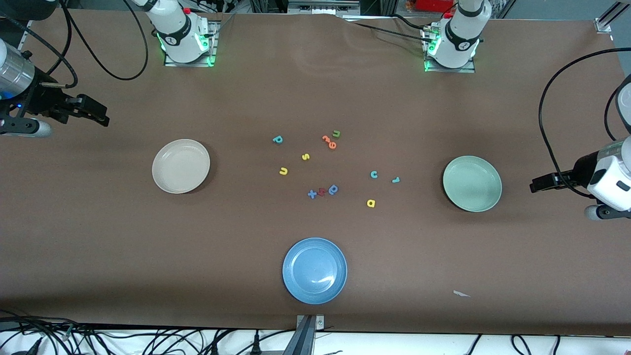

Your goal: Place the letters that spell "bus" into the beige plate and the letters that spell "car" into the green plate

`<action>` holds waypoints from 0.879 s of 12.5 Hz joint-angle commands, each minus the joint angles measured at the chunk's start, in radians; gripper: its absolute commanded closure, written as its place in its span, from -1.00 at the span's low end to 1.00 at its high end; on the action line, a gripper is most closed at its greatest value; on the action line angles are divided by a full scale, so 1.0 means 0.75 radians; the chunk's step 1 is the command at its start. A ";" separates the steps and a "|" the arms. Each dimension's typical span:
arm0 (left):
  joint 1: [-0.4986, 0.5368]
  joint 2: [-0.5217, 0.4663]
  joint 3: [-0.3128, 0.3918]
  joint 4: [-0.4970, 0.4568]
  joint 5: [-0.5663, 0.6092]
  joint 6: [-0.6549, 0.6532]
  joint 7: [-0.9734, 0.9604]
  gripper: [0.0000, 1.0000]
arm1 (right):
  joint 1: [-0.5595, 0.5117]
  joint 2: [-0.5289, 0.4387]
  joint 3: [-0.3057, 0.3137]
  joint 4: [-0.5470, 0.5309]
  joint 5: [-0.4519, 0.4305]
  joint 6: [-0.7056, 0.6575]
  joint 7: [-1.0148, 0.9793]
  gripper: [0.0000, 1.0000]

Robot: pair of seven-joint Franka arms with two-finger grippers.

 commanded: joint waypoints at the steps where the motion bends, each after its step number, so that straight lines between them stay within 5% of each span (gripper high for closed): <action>1: -0.019 -0.074 0.008 -0.107 -0.028 0.061 0.042 -0.99 | 0.007 -0.026 0.000 -0.014 -0.023 0.027 -0.009 -1.00; 11: -0.048 -0.037 0.006 -0.100 -0.028 0.059 0.028 -1.00 | 0.005 -0.026 -0.002 -0.014 -0.009 0.017 -0.009 -1.00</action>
